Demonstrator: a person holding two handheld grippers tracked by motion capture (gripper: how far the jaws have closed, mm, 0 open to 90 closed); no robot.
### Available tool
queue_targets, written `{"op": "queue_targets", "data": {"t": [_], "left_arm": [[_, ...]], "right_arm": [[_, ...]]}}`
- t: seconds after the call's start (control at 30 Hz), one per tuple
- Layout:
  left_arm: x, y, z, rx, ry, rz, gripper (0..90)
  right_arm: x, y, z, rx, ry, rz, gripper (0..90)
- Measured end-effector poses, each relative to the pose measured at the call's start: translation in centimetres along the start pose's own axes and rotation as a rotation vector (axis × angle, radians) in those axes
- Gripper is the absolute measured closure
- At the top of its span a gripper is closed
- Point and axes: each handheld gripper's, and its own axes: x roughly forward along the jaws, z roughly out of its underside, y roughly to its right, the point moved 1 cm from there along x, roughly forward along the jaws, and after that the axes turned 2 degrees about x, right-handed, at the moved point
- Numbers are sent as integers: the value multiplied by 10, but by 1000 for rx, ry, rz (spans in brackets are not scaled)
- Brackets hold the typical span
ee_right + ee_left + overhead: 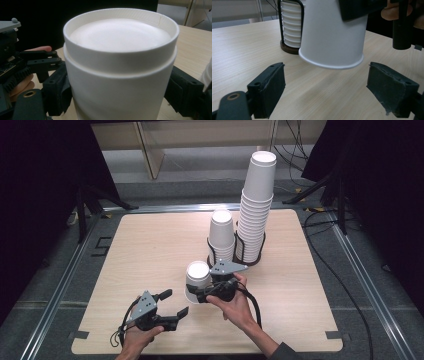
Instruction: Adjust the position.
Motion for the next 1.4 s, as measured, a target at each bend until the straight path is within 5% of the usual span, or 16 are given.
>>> {"op": "queue_targets", "data": {"t": [0.33,0.6,1.0,1.1,1.13,1.4], "left_arm": [[10,5,1,25,31,41,143],[13,4,2,40,-11,28,142],[16,4,2,51,7,49,50],[17,4,2,41,24,57,40],[18,4,2,40,33,65,35],[18,2,2,1,40,79,0]], "right_arm": [[8,-10,3,-1,-31,-26,193],[13,-16,4,-19,-25,-61,194],[17,-26,6,-5,-17,-129,195],[16,-30,6,37,-19,-157,195],[16,-28,5,4,-9,-144,195],[16,-34,4,10,9,-173,195]]}}
